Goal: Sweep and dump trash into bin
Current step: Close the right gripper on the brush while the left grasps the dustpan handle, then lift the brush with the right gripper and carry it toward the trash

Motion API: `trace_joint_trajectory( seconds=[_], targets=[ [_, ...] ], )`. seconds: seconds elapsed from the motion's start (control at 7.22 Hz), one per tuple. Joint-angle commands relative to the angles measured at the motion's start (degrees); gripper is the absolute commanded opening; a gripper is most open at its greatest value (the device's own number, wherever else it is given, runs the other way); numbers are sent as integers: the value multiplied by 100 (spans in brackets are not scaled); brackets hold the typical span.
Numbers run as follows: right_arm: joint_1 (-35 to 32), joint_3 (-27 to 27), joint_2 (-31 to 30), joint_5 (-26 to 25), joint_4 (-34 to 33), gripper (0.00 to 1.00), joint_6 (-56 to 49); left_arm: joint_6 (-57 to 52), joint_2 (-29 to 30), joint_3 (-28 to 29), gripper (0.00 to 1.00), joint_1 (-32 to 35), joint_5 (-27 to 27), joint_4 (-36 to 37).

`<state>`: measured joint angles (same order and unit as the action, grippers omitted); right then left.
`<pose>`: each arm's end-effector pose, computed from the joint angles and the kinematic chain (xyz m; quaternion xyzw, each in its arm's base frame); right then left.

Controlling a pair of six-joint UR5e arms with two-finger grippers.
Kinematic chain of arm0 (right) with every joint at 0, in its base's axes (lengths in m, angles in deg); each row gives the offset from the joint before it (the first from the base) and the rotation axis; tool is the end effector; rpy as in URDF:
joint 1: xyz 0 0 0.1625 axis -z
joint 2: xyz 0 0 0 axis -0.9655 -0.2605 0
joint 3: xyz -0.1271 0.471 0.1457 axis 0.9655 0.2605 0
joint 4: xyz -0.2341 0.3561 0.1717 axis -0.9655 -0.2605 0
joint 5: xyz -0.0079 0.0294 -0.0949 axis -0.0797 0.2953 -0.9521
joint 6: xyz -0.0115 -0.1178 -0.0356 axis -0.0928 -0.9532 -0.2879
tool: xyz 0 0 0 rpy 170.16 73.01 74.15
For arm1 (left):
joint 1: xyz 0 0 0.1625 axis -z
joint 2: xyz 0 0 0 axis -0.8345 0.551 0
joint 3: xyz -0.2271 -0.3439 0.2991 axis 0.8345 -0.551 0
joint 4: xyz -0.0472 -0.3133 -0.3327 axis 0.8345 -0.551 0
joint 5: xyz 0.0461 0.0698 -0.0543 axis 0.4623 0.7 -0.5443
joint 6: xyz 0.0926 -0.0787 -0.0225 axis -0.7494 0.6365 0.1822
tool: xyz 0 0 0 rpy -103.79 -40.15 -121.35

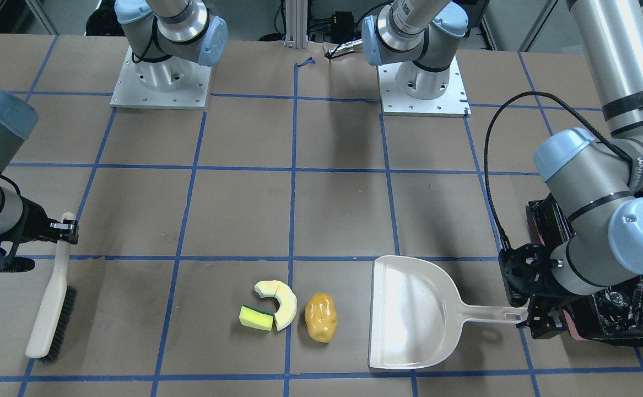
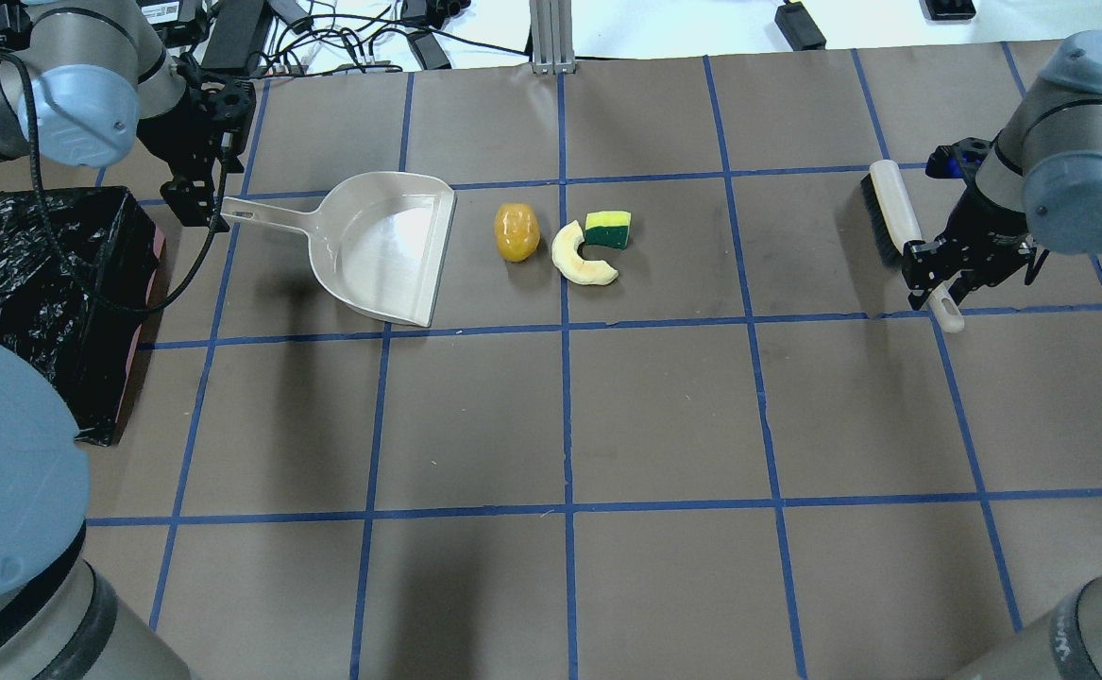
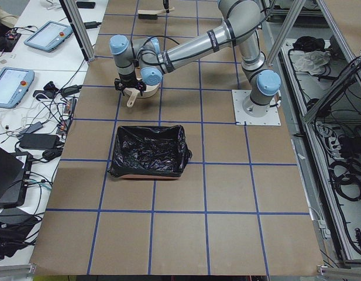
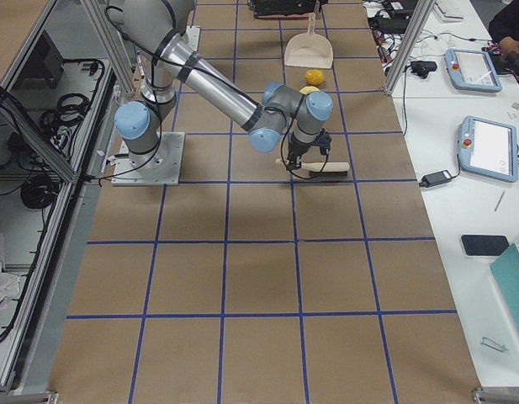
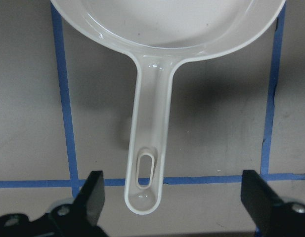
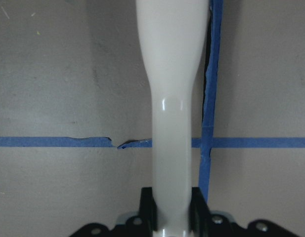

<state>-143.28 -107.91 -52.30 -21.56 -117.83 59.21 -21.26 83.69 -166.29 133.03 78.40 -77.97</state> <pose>-0.1119 -0.6335 0.2616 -0.0012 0.9961 0.0865 0.0173 0.0505 -0.7703 0.3236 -0.7094 -0.7048 -0.0112 0.0026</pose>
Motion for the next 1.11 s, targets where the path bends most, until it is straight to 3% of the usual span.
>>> trace_joint_trajectory(
  seconds=[0.0, 0.55, 0.97],
  targets=[
    [0, 5, -24, 5, 7, 0, -1, -25, 31, 2, 92, -1, -24, 16],
    [-236, 321, -77, 206, 112, 0, 201, 1, 57, 2, 92, -1, -24, 68],
    [-1122, 330, -77, 460, 60, 0, 1427, 18, 171, 2, 92, 17, 2, 95]
  ],
)
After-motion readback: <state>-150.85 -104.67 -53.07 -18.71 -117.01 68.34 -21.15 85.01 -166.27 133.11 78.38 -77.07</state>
